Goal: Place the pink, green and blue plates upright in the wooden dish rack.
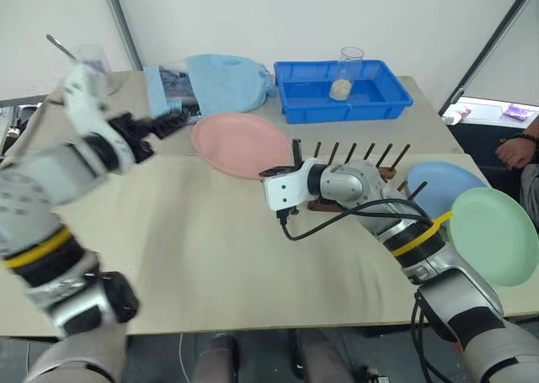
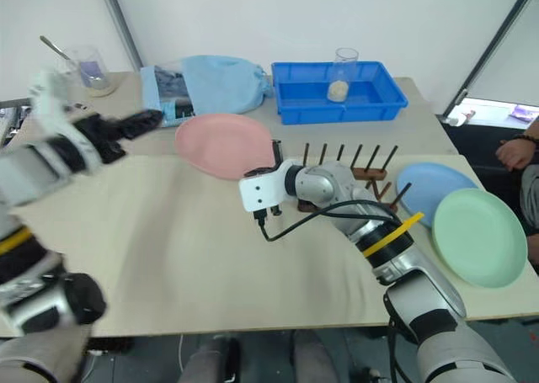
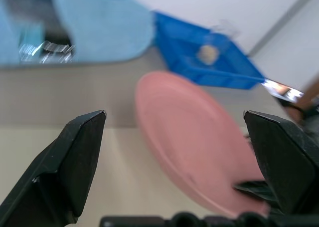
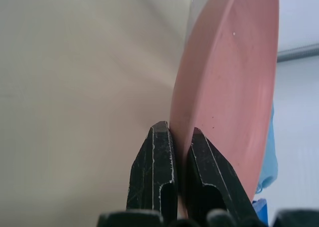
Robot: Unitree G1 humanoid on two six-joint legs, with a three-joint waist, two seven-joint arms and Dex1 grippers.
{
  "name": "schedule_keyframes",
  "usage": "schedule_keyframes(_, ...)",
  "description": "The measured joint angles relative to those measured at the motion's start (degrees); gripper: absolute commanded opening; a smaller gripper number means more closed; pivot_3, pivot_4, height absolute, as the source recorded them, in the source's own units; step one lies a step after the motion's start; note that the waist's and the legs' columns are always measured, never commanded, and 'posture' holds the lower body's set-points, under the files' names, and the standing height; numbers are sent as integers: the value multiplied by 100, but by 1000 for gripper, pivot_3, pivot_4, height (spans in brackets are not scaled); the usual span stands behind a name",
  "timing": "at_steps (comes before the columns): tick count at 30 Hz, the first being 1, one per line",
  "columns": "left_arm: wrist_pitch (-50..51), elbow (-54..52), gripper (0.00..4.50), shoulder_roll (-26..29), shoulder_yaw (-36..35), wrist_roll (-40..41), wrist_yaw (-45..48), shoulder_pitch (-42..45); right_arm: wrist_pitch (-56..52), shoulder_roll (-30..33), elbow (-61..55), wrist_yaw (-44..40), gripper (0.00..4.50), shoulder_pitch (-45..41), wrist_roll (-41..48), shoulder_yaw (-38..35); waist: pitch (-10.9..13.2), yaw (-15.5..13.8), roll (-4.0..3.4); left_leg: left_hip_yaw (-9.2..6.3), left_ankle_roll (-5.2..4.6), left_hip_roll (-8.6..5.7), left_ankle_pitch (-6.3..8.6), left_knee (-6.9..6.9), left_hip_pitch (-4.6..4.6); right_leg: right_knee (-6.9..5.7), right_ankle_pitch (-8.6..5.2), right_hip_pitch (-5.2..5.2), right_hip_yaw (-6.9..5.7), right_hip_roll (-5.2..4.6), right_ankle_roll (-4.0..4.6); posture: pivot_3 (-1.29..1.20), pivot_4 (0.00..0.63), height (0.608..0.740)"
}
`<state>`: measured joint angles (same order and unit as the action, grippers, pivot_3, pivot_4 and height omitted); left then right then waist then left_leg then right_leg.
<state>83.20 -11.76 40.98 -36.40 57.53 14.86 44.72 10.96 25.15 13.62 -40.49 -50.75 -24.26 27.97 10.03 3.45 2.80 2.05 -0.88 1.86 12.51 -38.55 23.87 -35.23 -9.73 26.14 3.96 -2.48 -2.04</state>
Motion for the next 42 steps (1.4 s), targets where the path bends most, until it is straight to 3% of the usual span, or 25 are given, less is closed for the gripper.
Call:
schedule_keyframes(5,-915,3,4482,992,366,48,2050,-1029,-487,-243,-392,-46,0,40,730,-680,1,7,-1,-2,11,6,-6,24,-4,0,-7,3,-7,-2,12,0,150,740)
schedule_keyframes(11,-2347,-550,4482,1001,1163,-364,3196,-1452,-2569,-422,-1924,-206,0,207,2471,-2038,1,-155,-2,2,11,7,-6,25,-3,3,-9,0,-10,-8,15,0,150,740)
schedule_keyframes(17,-3887,-1180,4482,451,2822,-1375,3733,-1343,-5750,439,-3571,-164,0,661,4809,-4176,2,-353,-3,18,10,6,-7,23,7,21,-9,1,-9,-9,15,0,150,740)
schedule_keyframes(21,-4397,-1300,4482,141,3318,-1556,3975,-1163,-7446,1062,-3953,142,0,781,6049,-5626,2,-308,-9,23,6,10,-7,23,1,18,-10,1,-4,-1,16,0,150,740)
schedule_keyframes(26,-4596,-1271,4482,144,3721,-1602,4592,-1128,-8654,1808,-3984,334,0,1539,6848,-7023,1,-234,-11,24,1,11,-8,23,-3,14,-21,-1,4,7,8,0,150,740)
schedule_keyframes(31,-4773,-1211,4482,117,3924,-1604,5054,-871,-8958,1920,-3672,462,0,2035,7200,-7607,0,-204,-13,25,-27,5,-24,15,-5,13,-30,-7,14,6,-31,0,150,740)
schedule_keyframes(36,-4944,-1112,4482,-29,4100,-1706,5268,-754,-8999,1963,-3343,462,0,2314,7470,-7633,0,-196,-21,26,-45,3,-35,-2,-8,12,-29,-16,19,5,-10,0,150,740)
schedule_keyframes(42,-4992,-992,4482,-144,4163,-1722,5329,-670,-8744,2432,-2713,285,0,2526,7498,-7378,0,-186,-25,26,-45,3,-35,-23,-5,13,-25,-24,20,4,-16,0,150,740)
